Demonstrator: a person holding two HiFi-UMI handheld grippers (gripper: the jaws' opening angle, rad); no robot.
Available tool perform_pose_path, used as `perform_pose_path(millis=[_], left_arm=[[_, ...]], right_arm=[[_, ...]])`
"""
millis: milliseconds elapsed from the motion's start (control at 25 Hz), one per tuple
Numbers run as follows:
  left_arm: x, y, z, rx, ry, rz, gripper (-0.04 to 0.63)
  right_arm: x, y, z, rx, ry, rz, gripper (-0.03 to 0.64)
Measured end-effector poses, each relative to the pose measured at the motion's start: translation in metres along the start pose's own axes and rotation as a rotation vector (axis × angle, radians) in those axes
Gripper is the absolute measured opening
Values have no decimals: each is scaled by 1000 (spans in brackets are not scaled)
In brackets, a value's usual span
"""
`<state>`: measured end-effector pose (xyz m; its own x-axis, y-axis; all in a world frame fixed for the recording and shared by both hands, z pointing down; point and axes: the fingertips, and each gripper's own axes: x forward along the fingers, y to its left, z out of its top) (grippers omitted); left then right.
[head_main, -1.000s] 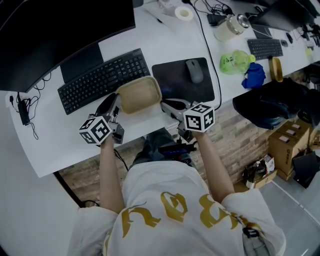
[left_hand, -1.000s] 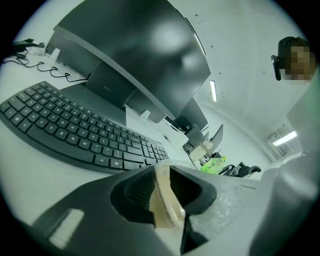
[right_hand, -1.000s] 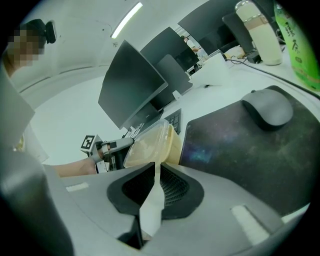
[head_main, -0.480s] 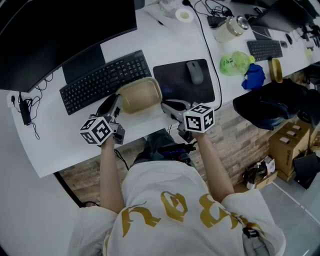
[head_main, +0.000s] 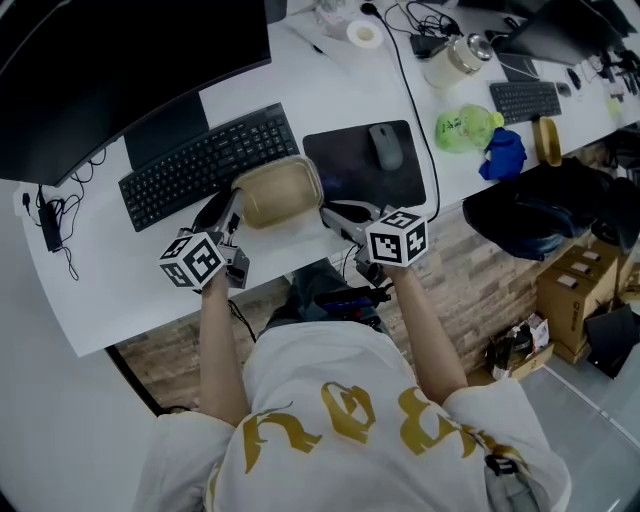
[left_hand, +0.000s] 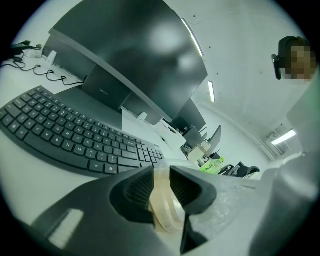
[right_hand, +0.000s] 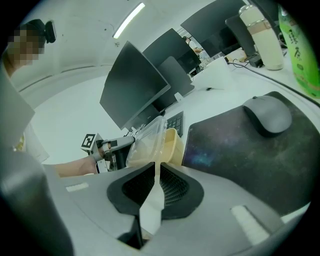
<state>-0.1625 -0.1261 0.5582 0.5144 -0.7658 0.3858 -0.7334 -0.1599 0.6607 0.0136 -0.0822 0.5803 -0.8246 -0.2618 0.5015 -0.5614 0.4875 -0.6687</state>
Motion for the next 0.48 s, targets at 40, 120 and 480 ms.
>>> perform_pose_path(millis=[40, 120, 480], left_arm=[[0, -1, 0, 2, 0, -1, 95], [-1, -2, 1, 2, -4, -3, 95], [-7, -11, 8, -7, -42, -20, 95]], right_arm=[[-1, 0, 0, 0, -1, -1, 57], [-1, 1, 1, -5, -3, -2, 57], [-7, 6, 7, -23, -24, -1, 49]])
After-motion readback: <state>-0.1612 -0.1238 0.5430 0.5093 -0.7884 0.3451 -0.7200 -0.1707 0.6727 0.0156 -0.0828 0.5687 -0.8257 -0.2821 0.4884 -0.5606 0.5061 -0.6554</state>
